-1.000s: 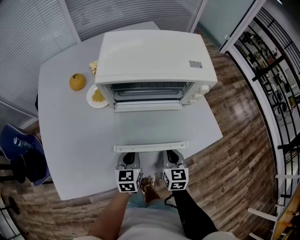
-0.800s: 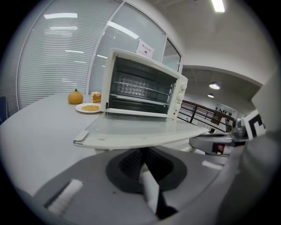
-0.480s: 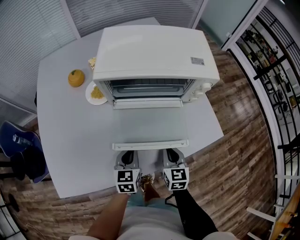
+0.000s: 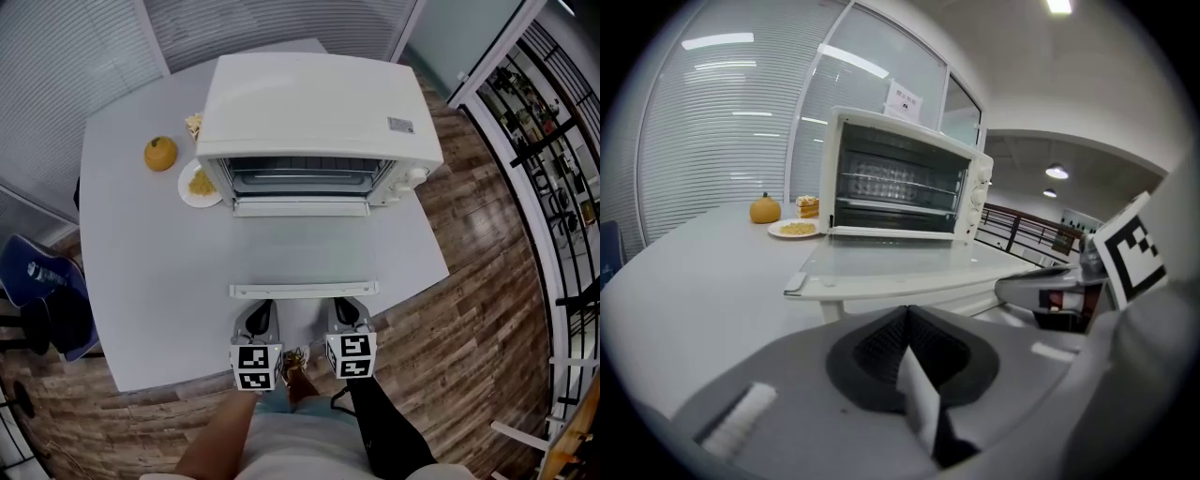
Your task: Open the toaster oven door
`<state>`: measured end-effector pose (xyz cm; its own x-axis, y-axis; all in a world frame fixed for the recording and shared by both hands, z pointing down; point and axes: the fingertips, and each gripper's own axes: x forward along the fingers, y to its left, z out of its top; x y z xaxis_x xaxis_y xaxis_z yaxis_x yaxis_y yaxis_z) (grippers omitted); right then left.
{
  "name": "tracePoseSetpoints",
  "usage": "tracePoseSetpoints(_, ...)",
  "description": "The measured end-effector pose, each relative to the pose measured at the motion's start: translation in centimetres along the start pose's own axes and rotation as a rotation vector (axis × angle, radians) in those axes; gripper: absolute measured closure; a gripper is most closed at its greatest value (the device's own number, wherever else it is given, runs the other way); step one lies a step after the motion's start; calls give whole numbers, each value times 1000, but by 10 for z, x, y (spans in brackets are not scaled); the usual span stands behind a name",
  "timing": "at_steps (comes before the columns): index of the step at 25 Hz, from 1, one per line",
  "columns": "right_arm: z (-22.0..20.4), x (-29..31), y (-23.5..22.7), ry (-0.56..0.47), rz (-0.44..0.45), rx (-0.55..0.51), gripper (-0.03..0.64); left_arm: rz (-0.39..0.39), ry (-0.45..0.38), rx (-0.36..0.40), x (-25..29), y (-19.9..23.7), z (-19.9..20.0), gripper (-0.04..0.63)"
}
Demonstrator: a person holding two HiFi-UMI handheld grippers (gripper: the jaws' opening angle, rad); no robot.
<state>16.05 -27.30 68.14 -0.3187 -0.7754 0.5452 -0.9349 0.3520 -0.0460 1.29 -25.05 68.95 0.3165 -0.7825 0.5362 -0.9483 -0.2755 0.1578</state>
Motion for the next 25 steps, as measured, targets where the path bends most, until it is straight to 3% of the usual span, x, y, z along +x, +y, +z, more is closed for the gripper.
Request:
tracePoseSetpoints(8,-20,-8,-4,71,-62,19,615,-9,26,22,2,-2,-4,538)
tracePoseSetpoints(13,-24,-3,-2,137,-65,-26,614,-11,42,46,9,-5,1,538)
tracePoseSetpoints(25,-22,-10,-9,96,-55,4,614,-23,128,99,17,-12,-5,538)
